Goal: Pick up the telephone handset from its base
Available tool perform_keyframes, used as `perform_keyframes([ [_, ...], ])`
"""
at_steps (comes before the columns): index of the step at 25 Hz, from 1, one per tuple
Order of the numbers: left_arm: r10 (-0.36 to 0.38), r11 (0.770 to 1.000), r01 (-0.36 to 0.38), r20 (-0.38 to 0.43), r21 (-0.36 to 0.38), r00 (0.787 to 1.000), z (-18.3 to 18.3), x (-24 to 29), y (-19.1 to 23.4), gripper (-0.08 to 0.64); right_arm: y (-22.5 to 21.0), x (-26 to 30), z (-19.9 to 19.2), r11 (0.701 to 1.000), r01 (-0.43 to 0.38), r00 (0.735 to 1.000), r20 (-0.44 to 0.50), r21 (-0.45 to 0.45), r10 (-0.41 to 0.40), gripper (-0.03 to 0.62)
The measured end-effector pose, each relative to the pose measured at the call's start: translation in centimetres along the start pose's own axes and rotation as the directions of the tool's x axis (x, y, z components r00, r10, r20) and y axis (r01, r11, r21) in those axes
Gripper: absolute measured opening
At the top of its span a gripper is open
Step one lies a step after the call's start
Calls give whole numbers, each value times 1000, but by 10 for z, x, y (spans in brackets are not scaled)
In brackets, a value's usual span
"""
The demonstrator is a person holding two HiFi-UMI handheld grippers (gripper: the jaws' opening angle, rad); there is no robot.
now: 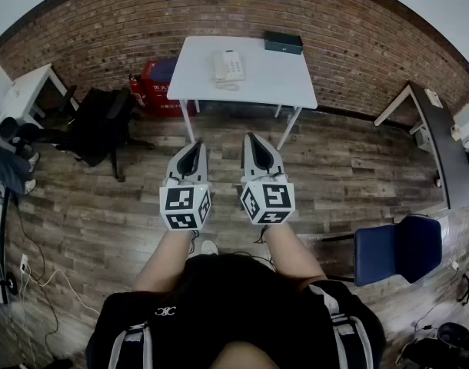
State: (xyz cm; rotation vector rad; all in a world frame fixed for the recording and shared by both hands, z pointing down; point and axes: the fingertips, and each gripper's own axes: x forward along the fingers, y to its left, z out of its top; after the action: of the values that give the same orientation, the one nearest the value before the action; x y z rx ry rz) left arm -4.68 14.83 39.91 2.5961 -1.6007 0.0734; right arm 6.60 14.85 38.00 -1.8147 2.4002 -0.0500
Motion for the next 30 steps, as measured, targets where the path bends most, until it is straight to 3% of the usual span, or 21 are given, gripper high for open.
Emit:
perform_keyframes([
  [6, 5, 999, -6, -28, -35, 1000, -5, 13, 24, 2, 12, 21, -6, 999, -26, 1000, -12, 24, 26, -2],
  [12, -14, 1000, 14, -16, -21, 1000, -2, 28, 45, 2, 24, 48, -14, 999, -38, 999, -4, 38, 38, -2],
  [21, -22, 1000, 22, 3, 5, 1000, 7, 51, 95, 2, 39, 94, -24, 999, -3, 1000, 7, 46, 2, -2],
  [30, -30, 1000, 30, -11, -1, 999, 2, 80, 118, 2, 33, 129, -36, 998, 7, 1000, 1, 59, -8, -2],
])
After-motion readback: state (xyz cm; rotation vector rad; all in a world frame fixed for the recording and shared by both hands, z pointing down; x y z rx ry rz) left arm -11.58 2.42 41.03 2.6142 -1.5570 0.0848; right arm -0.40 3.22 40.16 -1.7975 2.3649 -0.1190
